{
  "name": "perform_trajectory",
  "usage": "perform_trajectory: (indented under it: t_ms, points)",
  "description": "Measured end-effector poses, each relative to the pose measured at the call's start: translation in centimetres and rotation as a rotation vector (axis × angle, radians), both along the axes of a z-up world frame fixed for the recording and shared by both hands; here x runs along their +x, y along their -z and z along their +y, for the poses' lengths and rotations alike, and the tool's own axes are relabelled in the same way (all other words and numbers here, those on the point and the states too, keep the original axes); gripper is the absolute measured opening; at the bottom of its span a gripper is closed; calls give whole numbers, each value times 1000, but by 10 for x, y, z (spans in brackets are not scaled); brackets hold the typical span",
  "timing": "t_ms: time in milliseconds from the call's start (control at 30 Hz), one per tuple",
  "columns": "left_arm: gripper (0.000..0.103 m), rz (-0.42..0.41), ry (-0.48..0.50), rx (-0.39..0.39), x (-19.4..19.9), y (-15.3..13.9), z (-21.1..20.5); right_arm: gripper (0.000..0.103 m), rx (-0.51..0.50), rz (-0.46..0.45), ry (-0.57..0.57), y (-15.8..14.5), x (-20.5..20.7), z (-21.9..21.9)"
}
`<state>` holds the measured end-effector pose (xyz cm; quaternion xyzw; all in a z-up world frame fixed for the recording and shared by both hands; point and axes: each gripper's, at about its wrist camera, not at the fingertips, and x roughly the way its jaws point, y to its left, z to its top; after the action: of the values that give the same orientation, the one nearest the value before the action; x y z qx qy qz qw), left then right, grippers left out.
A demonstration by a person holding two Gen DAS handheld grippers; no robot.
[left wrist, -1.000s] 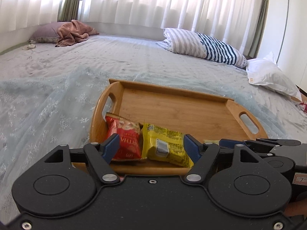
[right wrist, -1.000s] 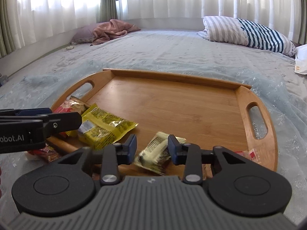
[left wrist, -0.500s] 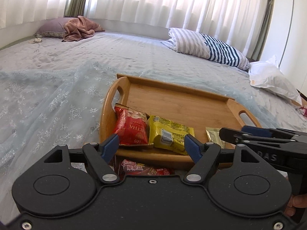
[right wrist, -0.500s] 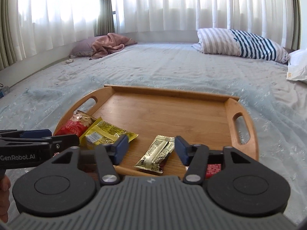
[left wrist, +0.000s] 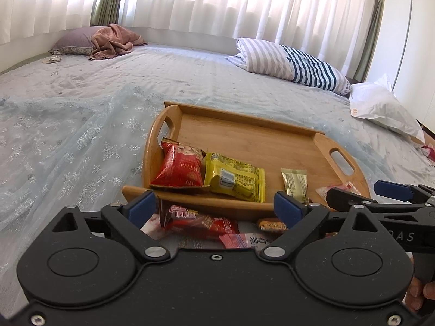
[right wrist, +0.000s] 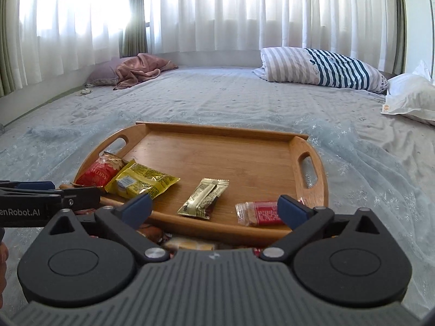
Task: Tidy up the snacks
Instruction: 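Open both tools and withdraw them from the tray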
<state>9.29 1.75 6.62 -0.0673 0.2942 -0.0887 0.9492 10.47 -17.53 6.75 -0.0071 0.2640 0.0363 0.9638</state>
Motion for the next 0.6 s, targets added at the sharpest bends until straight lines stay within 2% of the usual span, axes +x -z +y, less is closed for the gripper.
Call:
perform_trajectory:
  t_ms: [200,400,600]
  points:
    - [99,27,1,5,-9,2,-1,103,-32,9,27,1,-13,-3]
    - [101,62,27,48,-16,9,-5,103,-36,35,59,7,-26,-12]
    - [102,81,47,24,-24,15,0,103,-43,68,94,15,-35,-17]
